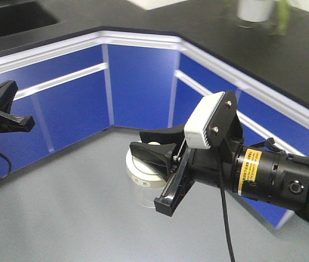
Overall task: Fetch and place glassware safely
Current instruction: 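Approach the black countertop with the jar held in the right gripper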
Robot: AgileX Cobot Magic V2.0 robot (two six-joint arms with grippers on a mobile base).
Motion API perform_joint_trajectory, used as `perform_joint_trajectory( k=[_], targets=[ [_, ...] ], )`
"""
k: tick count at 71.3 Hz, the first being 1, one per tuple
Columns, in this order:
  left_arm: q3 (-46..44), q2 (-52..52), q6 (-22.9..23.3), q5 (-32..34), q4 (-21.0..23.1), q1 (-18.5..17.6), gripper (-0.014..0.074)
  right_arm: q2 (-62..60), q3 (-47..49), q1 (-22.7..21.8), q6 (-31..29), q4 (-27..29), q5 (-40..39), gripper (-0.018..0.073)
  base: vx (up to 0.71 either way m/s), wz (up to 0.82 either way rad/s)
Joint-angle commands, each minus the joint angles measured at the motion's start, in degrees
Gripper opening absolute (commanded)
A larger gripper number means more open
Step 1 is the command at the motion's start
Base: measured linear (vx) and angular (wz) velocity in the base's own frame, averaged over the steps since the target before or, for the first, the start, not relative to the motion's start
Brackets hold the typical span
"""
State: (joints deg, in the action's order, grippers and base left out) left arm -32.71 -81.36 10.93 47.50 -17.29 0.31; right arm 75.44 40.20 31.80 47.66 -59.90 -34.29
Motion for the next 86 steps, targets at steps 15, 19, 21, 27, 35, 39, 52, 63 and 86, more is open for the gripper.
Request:
perform_joint_trajectory(
  k=[15,19,21,27,35,39,52,63,86],
  targets=[
    [-1.13,1.54,0.17,4.07,0.85,-0.06,0.0003,-1.86,1.72,-0.07,-0.50,2.33,-3.73,0.0000,0.19,-0.90],
    [-1.13,1.54,0.17,4.07,0.85,-0.06,0.0003,-1.86,1.72,-0.07,-0.50,2.33,-3.73,0.0000,0.19,-0.94],
    [-1.13,1.54,0.17,4.07,0.85,-0.06,0.0003,-1.86,1.72,-0.07,-0.50,2.33,-3.73,0.0000,0.19,-0.95],
    [-1.13,1.54,0.17,4.07,0.85,-0.06,0.0003,-1.86,1.72,-0.07,-0.50,2.33,-3.73,0.0000,0.19,-0.96],
    [-1.13,1.54,0.17,4.07,0.85,-0.06,0.0003,-1.86,1.72,-0.07,-0.50,2.33,-3.73,0.0000,0.18,-0.96],
    [-1.13,1.54,0.17,4.07,0.85,-0.06,0.0003,-1.86,1.72,-0.07,-0.50,2.33,-3.73,0.0000,0.18,-0.94],
    [-1.13,1.54,0.17,4.07,0.85,-0.06,0.0003,-1.86,1.72,-0.07,-0.50,2.33,-3.73,0.0000,0.17,-0.91],
    [-1.13,1.54,0.17,4.07,0.85,-0.06,0.0003,-1.86,1.72,-0.07,-0.50,2.33,-3.73,0.0000,0.16,-0.80],
    [-1.13,1.54,0.17,4.07,0.85,-0.06,0.0003,-1.86,1.72,-0.07,-0.50,2.34,-3.82,0.0000,0.18,-0.47]
  ],
)
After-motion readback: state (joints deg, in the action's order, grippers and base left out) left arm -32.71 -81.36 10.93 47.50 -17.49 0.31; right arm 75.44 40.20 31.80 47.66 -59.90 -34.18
